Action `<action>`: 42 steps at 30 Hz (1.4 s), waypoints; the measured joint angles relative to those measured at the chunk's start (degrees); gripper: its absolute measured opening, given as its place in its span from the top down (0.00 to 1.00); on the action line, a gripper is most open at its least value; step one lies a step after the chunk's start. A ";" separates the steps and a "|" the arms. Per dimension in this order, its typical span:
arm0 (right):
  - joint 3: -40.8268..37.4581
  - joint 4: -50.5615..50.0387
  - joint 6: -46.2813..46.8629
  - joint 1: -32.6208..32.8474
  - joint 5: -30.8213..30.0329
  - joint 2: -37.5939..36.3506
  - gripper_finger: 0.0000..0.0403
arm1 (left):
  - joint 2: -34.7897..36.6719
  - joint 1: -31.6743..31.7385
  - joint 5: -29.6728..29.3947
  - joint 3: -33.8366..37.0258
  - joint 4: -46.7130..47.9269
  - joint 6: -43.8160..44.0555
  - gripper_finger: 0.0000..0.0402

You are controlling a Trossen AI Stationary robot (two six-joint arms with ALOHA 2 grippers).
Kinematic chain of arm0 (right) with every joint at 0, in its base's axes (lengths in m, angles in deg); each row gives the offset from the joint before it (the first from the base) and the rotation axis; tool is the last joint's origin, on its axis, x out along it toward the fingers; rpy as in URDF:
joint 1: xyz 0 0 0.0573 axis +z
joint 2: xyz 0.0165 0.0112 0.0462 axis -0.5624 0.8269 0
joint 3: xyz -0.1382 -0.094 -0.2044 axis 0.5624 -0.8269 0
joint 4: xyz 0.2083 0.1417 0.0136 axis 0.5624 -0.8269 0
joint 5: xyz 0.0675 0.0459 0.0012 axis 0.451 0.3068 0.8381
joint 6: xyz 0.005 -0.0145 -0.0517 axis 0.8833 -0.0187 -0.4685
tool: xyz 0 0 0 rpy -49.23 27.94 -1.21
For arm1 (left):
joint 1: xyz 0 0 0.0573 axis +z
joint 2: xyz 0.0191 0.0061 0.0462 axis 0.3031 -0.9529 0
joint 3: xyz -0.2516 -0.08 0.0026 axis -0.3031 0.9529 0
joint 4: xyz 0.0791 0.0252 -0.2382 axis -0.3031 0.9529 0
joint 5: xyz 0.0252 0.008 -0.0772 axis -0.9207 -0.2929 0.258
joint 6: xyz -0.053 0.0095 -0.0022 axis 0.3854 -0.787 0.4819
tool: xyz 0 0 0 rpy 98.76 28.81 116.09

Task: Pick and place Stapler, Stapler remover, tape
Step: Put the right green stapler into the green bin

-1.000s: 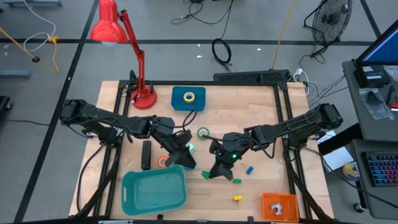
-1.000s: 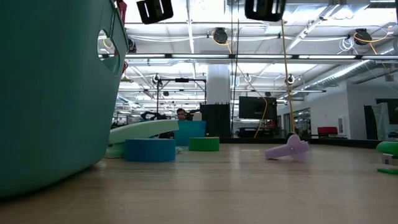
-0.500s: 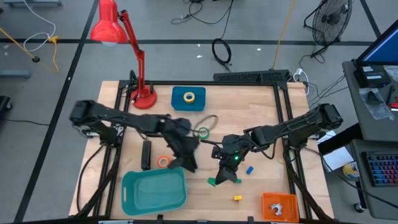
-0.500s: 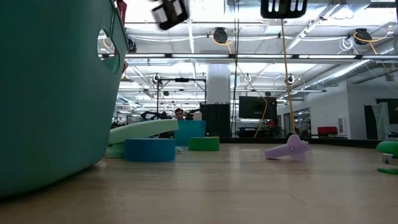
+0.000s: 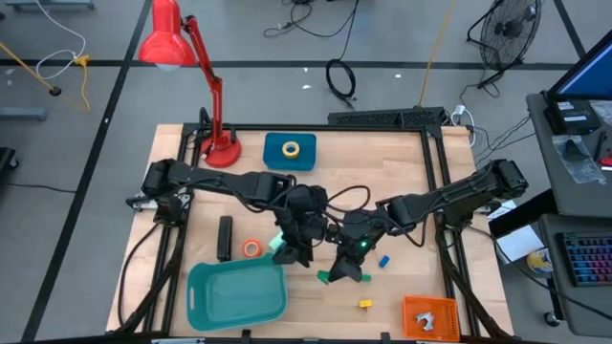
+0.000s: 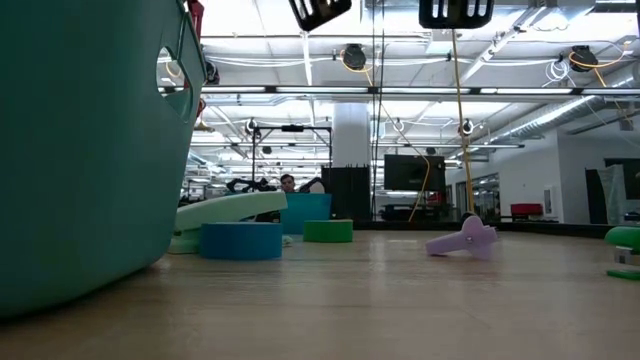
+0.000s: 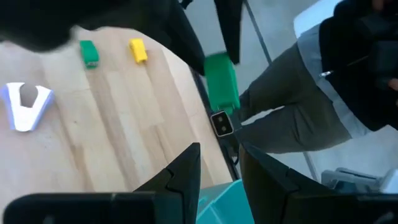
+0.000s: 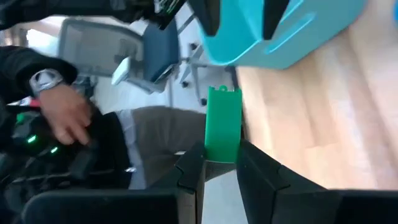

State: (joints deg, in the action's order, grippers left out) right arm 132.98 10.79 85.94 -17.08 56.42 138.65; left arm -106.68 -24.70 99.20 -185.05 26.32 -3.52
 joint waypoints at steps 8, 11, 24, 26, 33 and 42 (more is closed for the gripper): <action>-0.04 -0.30 -0.21 -0.63 -4.06 0.00 0.85 | -0.03 0.26 -0.16 0.00 0.15 0.21 0.72; -0.09 -0.32 -0.23 -1.21 -4.42 0.00 0.85 | -0.03 0.38 -0.16 0.00 0.24 0.37 0.72; -0.09 -1.36 -0.05 -2.86 -6.17 0.00 0.85 | 0.00 1.47 -2.26 0.00 1.37 0.19 0.72; -0.10 -1.24 -0.08 -2.86 -6.23 0.00 0.85 | 0.00 1.56 -3.20 0.00 1.31 0.13 0.72; -0.21 -1.64 0.17 -2.93 -8.05 0.00 0.85 | -0.60 2.71 -2.03 0.00 1.60 2.49 0.72; -0.21 -1.54 -0.51 -2.99 -9.48 0.12 0.84 | -0.60 3.96 -2.54 -0.04 3.88 2.73 0.72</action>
State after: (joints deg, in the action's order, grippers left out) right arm 132.77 9.25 85.43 -20.07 46.94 138.77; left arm -107.28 -20.75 96.66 -185.09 30.20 -0.79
